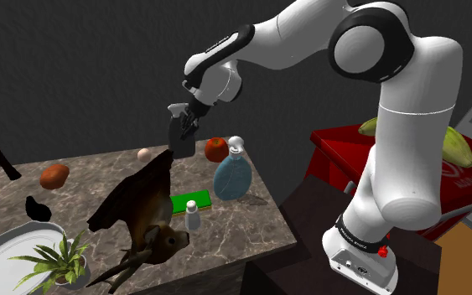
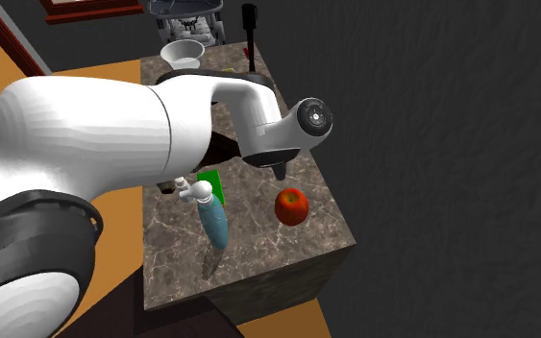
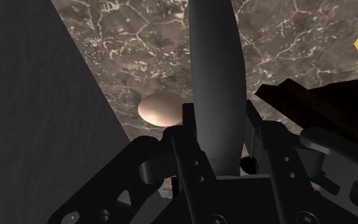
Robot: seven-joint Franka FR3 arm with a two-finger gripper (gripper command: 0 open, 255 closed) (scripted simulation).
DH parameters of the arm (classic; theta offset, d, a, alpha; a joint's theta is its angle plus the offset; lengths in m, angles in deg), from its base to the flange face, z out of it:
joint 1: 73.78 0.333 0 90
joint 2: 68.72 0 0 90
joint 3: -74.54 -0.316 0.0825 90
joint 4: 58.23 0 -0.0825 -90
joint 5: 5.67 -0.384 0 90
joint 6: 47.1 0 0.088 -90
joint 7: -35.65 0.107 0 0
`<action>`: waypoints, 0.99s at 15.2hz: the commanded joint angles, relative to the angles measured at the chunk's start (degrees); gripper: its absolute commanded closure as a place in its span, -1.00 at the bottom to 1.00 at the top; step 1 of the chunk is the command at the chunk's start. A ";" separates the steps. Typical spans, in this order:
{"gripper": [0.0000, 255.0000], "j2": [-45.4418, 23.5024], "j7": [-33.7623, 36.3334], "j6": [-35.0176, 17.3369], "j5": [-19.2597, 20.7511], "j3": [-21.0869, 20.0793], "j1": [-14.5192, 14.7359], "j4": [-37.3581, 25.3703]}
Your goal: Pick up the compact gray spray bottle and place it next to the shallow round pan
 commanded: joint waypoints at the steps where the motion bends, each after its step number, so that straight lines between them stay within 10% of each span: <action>1: 1.00 0.83 1.08 0.89 1.10 0.40 0.12 -0.30; 15: 1.00 6.33 8.81 7.21 8.19 2.37 1.14 -3.25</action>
